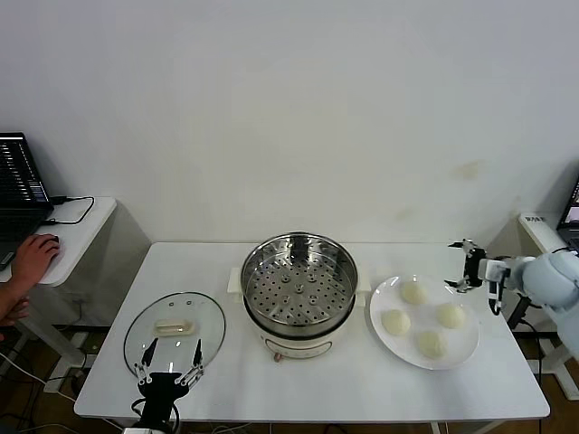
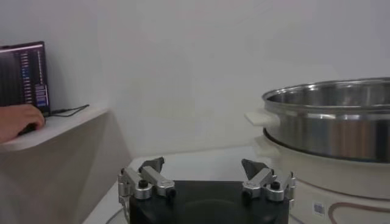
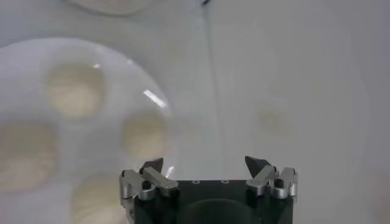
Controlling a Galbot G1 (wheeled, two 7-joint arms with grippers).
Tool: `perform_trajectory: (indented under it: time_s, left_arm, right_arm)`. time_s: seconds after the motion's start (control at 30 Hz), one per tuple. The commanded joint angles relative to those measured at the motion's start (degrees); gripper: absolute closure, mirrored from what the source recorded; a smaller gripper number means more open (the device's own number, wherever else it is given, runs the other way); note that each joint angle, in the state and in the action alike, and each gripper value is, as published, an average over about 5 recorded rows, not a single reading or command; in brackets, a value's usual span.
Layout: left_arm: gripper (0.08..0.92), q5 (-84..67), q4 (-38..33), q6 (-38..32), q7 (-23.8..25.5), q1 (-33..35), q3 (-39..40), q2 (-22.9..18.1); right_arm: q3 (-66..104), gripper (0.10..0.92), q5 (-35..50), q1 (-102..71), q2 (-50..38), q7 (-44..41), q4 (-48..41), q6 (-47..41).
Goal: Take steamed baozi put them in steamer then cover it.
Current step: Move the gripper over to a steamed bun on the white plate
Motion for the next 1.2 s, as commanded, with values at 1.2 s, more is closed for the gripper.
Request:
perform_trajectory:
  time_s: [1.2]
  left_arm:
    - [0.177,-0.2,0.6,-0.5,0.0,-0.1,-1.1,-0.1]
  right_arm:
    - [-21.5,0.241,-8.1,16.8,19.4,-8.4,-27.0,3.8]
